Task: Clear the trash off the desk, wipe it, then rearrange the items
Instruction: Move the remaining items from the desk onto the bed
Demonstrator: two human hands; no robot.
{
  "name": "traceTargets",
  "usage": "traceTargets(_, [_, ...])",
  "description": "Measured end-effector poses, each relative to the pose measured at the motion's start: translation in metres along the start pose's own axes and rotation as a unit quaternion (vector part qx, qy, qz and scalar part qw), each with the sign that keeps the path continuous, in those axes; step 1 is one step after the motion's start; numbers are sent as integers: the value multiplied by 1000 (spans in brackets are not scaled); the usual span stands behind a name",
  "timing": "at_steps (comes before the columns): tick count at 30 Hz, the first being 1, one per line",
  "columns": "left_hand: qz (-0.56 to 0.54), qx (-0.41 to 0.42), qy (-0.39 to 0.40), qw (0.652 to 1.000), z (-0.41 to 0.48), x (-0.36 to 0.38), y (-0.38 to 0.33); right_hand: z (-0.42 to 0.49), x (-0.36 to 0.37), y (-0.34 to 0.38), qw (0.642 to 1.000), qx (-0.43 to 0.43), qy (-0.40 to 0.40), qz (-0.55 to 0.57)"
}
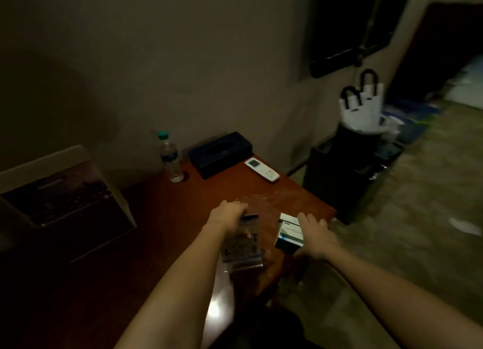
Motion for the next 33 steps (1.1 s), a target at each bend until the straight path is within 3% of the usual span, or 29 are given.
traceTargets(9, [28, 185, 67, 980, 3, 41, -149, -107, 20, -120, 990, 124, -41, 54])
traceTargets(21, [129, 350, 123, 920, 0, 159, -469, -271, 56, -376, 935, 333, -55, 109])
traceTargets(28, [154, 425, 195, 871, -17, 239, -620, -358, 89, -496, 895, 412, -58, 159])
traceTargets(33, [192, 496, 230, 815, -29, 300, -716, -419, 132, -555, 851, 479, -57, 208])
Point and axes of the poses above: each hand's wrist, its own z-axis towards the middle knuckle, its own x-axis out of the palm, y = z × x, the point moved 4 cm from there along z, towards the middle knuckle, and after that the axes turned 9 degrees about -z, right-handed, at the moved point
